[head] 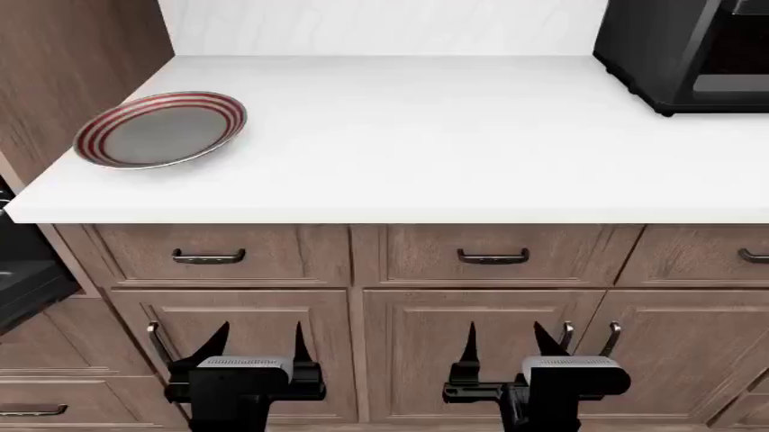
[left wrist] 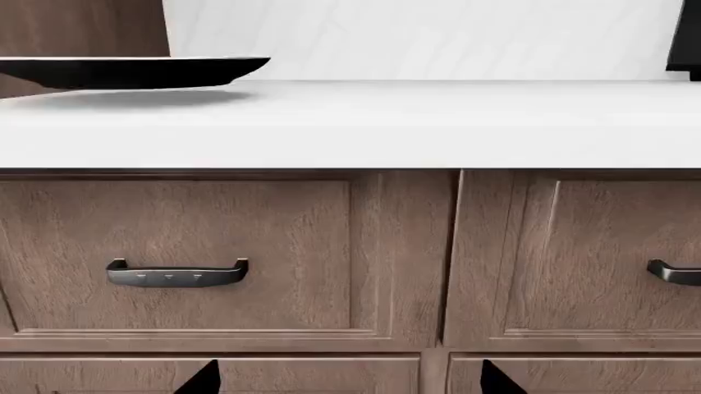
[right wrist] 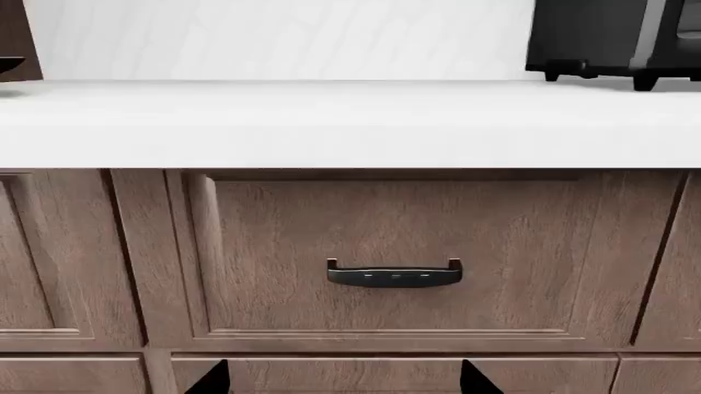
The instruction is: Pick the sweet potato from the oven and place it on the plate on the counter.
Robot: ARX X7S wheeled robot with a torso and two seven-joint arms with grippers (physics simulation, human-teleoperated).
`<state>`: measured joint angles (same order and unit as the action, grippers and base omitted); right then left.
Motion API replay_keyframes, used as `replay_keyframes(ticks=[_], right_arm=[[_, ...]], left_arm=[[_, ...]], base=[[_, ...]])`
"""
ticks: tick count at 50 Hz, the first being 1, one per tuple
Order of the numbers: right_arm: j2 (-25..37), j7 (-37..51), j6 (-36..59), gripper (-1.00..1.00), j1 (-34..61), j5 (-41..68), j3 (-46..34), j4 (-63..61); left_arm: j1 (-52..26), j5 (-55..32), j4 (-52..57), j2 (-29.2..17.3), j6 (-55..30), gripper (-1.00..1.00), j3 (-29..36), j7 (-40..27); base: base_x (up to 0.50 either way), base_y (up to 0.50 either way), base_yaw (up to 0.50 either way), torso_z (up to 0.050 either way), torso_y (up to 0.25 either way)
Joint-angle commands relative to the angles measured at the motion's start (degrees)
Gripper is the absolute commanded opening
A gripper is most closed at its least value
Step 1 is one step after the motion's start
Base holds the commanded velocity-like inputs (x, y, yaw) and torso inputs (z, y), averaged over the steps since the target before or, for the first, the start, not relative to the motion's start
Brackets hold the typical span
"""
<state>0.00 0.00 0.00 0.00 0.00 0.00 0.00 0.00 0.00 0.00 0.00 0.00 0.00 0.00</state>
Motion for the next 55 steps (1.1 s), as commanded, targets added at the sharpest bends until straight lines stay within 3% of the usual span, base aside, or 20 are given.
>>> replay_keyframes(ticks=[1,14,16,21,26,29,34,39,42,45,48,50,55], right_arm=[[0.9,1.6,-0.2,1.0,0.4,-0.4,-1.7,1.2],[3.4,5.1,1.4,1.0,-1.0,-1.7,-5.2,-2.6],[3.4,5.4,4.1,1.0,-1.8,-1.3,-5.2,-6.0],[3.7,5.6,20.5,1.0,1.6,-1.3,-5.4,-22.8],[3.5,5.4,42.1,1.0,12.1,0.7,-4.2,-39.4],[3.7,5.0,56.5,1.0,21.9,1.3,-4.2,-48.8],[3.0,4.6,72.9,1.0,36.0,3.1,-3.1,-57.0],[2.9,5.0,87.7,1.0,53.8,6.8,-0.7,-60.0],[4.4,11.1,90.0,1.0,59.3,17.6,3.2,-59.8],[11.3,34.9,90.0,1.0,66.9,43.4,11.9,-52.9],[14.4,59.7,89.6,1.0,74.2,69.2,12.9,-45.9],[15.6,64.4,88.8,1.0,78.0,86.4,11.5,-43.3],[17.4,68.4,87.2,1.0,84.5,91.4,9.1,-39.2]], left_arm=[[-0.1,-2.1,0.0,-0.8,0.1,1.0,0.3,-1.0],[1.4,-4.9,4.4,-3.1,0.5,1.0,3.2,-2.7],[2.2,-3.8,6.9,-4.0,-0.1,1.0,4.0,-2.9],[0.2,-6.9,25.0,-4.5,-13.8,1.0,2.5,-5.7],[-9.2,-8.8,42.8,-5.8,-31.2,1.0,2.8,-7.6],[-19.8,-12.4,52.6,-5.7,-45.6,1.0,1.5,-9.1],[-35.8,-17.6,59.8,-4.5,-63.4,1.0,-1.3,-12.0],[-52.8,-38.1,59.9,-9.0,-74.3,1.0,-6.2,-26.4],[-60.0,-45.2,59.8,-9.4,-80.3,1.0,-9.0,-30.9],[-69.4,-53.4,58.0,-7.7,-89.8,1.0,-13.8,-36.0],[-75.7,-66.5,52.4,-10.7,-89.9,1.0,-14.3,-47.5],[-79.0,-71.1,50.1,-12.5,-89.7,1.0,-13.5,-52.0],[-86.1,-78.1,45.4,-15.6,-89.3,1.0,-11.5,-59.3]], base=[[0.0,0.0,0.0,0.0,0.0],[0.0,0.0,0.0,0.0,0.0],[0.0,0.0,0.0,0.0,0.0],[0.0,0.0,0.0,0.0,0.0],[0.0,0.0,0.0,0.0,0.0],[0.0,0.0,0.0,0.0,0.0],[0.0,0.0,0.0,0.0,0.0],[0.0,0.0,0.0,0.0,0.0],[0.0,0.0,0.0,0.0,0.0],[0.0,0.0,0.0,0.0,0.0],[0.0,0.0,0.0,0.0,0.0],[0.0,0.0,0.0,0.0,0.0],[0.0,0.0,0.0,0.0,0.0]])
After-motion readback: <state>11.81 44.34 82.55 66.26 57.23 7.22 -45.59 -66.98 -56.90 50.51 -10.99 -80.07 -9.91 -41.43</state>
